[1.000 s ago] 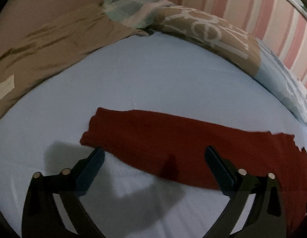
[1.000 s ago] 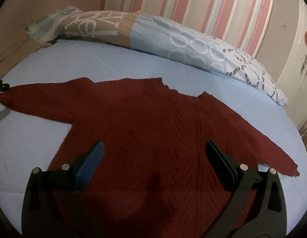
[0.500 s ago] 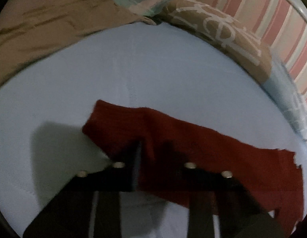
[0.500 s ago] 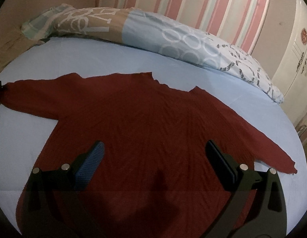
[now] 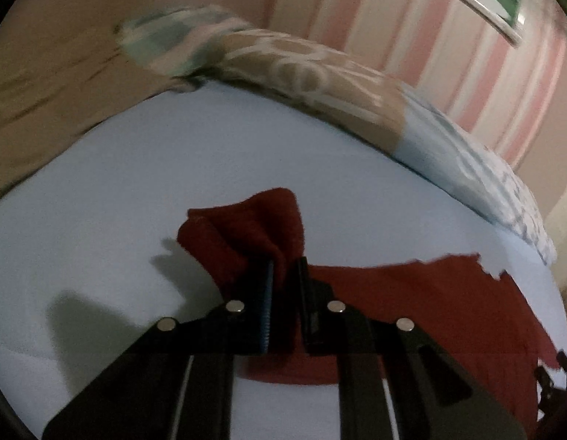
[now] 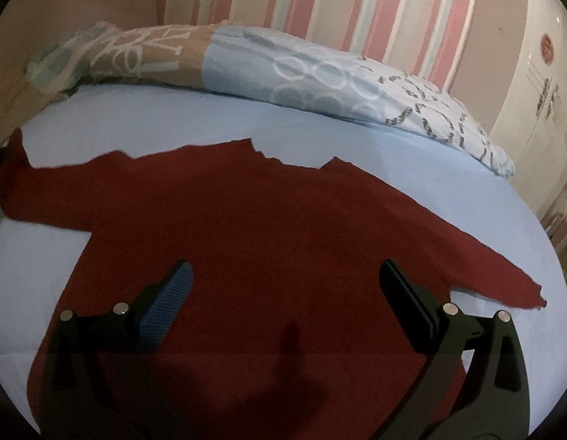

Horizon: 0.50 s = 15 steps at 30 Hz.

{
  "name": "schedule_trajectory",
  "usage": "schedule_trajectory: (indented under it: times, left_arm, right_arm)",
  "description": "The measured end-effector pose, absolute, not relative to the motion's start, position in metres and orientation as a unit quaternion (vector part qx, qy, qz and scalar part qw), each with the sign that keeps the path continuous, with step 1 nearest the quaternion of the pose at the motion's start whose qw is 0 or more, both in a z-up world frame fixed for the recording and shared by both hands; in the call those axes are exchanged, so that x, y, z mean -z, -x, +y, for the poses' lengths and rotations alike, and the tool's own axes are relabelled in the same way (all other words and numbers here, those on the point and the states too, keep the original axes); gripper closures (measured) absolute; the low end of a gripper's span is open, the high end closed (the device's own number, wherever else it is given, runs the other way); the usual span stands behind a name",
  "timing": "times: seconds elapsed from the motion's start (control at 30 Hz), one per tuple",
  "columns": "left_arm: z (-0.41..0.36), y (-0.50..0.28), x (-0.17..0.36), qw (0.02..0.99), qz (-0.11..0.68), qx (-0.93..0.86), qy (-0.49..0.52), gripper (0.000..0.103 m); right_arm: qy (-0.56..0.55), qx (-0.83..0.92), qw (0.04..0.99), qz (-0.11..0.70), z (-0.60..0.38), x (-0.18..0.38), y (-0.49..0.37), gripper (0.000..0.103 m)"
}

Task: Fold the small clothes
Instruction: 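Fold the held sleeve across the sweater body with the left tool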

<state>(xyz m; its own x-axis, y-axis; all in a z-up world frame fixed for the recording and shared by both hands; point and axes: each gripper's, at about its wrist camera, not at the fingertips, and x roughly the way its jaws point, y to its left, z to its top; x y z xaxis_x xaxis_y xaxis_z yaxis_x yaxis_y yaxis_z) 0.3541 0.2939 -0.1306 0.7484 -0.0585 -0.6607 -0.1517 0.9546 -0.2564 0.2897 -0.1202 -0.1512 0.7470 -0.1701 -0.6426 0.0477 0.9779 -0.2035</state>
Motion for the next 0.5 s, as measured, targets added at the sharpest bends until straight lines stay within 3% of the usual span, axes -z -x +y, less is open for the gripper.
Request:
schedule_trajectory:
  times: [0.5]
  left_arm:
    - [0.056,-0.383,0.12,0.921,0.375,0.095,0.037,0.091]
  right_arm:
    - [0.044,0.089,0.928,0.359,-0.202,0.134,-0.299,0.003]
